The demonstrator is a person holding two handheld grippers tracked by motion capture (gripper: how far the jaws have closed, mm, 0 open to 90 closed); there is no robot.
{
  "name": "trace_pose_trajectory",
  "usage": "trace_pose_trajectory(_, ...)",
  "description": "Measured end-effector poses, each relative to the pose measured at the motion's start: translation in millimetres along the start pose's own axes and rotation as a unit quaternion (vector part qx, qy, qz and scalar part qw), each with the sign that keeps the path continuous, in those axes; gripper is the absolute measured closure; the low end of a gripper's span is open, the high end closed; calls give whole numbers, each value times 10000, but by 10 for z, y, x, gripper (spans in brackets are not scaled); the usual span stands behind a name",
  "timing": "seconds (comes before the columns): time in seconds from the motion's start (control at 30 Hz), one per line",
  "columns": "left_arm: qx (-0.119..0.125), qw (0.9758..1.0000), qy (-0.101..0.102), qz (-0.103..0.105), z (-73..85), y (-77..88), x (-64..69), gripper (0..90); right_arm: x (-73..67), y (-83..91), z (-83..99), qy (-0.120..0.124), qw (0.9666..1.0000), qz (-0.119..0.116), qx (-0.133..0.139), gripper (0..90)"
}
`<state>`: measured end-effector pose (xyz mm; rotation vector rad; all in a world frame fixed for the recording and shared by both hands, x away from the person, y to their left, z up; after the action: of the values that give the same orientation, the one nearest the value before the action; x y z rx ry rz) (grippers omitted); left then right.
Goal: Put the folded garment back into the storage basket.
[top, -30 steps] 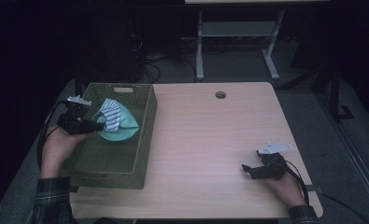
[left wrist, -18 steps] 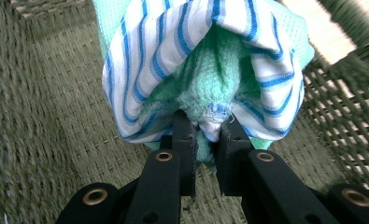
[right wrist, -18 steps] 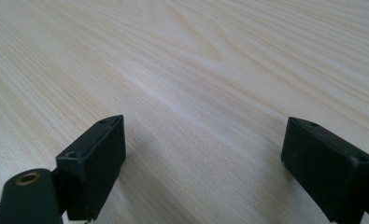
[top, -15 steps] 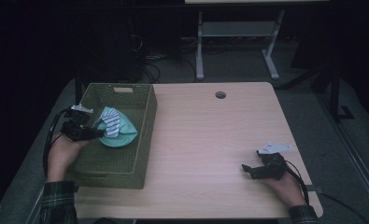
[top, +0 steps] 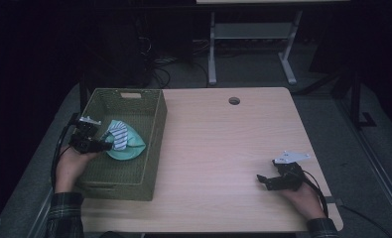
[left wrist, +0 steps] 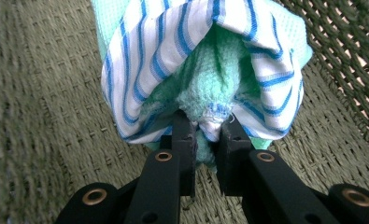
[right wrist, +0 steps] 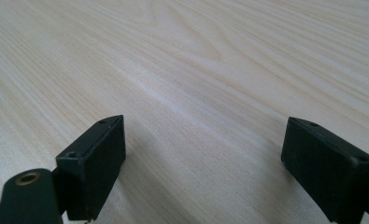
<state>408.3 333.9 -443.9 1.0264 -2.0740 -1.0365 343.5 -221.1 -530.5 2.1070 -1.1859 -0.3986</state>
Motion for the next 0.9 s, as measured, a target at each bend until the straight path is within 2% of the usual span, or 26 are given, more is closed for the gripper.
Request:
trace_pose_trajectory(0.07,-139,9999,-61,22,11,-41,10,791,0,0,0,0,10000,1,0,135)
trace_pose_trajectory(0.37,-414,9990,-73,135,55,-193,22,782,1,0,0,6,10000,-1,-1,135)
trace_pose_trajectory(0.73,-839,9963,-150,-47,125,-292,-1,744,1,-1,0,8,10000,1,2,135)
trace_pose_trajectory(0.9,-1030,9944,-197,-134,158,-327,-18,694,1,0,0,5,10000,1,2,135)
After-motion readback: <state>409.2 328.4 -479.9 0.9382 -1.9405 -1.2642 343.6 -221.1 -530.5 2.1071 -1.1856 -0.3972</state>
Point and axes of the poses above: each handheld gripper's, and its own axes: y roughly backward along the jaws, z roughly out of its underside, x roughly to its right, the point moved 7 cm from there along -y, roughly forward along the jaws, and after that the axes turned 8 degrees about z, right-handed, at the moved point
